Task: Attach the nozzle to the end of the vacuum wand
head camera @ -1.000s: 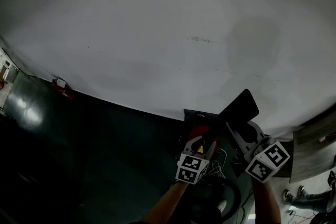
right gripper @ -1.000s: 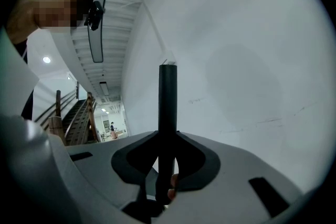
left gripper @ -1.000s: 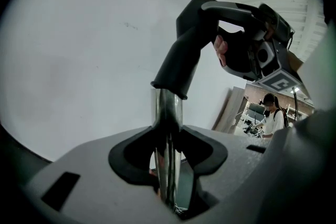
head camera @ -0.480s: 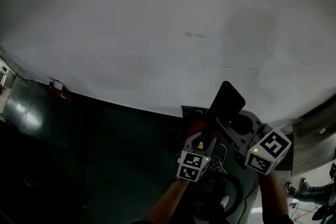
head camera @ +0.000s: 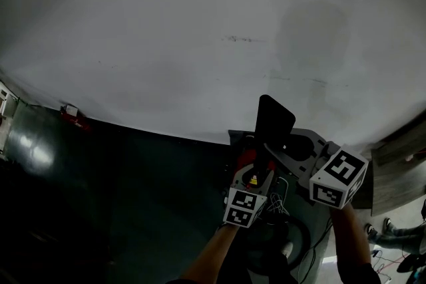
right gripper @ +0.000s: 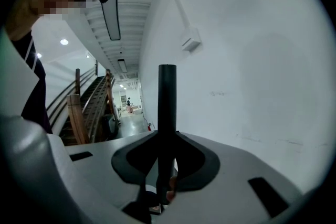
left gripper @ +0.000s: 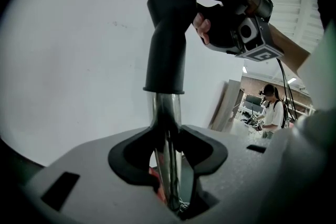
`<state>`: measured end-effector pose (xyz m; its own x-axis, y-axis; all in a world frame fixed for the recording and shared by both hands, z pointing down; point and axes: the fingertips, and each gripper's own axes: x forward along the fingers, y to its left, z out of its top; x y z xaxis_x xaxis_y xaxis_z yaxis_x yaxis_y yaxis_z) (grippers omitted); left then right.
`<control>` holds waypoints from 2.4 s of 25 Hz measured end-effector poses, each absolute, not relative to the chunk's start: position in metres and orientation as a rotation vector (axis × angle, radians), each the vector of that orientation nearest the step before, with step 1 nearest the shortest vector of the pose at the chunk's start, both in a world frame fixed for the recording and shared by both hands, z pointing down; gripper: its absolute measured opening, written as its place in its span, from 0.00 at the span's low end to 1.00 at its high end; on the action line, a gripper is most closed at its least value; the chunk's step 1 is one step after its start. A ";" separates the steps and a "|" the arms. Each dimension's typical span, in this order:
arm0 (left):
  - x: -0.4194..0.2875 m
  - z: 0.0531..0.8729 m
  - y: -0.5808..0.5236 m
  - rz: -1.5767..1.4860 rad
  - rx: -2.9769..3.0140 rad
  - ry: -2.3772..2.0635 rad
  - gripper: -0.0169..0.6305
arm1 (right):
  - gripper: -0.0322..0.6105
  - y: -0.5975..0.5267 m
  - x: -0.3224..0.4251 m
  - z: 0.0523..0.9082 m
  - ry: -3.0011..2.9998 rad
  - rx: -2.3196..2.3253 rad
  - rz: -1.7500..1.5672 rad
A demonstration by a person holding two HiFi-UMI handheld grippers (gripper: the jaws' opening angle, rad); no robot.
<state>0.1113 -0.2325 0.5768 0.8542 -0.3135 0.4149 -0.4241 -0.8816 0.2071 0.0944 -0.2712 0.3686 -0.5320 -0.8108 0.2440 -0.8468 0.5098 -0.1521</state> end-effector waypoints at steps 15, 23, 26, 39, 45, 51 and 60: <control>0.110 0.578 -0.237 0.564 2.734 -0.540 0.26 | 0.19 -0.288 0.092 0.374 -2.583 1.366 0.462; 0.116 0.576 -0.232 0.570 2.754 -0.505 0.26 | 0.19 -0.289 0.089 0.373 -2.562 1.319 0.457; 0.118 0.574 -0.230 0.567 2.751 -0.499 0.26 | 0.19 -0.289 0.090 0.371 -2.568 1.296 0.467; 0.110 0.579 -0.234 0.565 2.744 -0.509 0.26 | 0.19 -0.283 0.082 0.371 -2.627 1.292 0.402; 0.118 0.572 -0.225 0.547 2.771 -0.476 0.26 | 0.19 -0.282 0.072 0.370 -2.632 1.164 0.348; 0.123 0.569 -0.220 0.511 2.761 -0.470 0.26 | 0.19 -0.290 0.091 0.369 -2.658 1.324 0.460; 0.118 0.573 -0.223 0.498 2.748 -0.486 0.25 | 0.19 -0.286 0.096 0.370 -2.691 1.418 0.465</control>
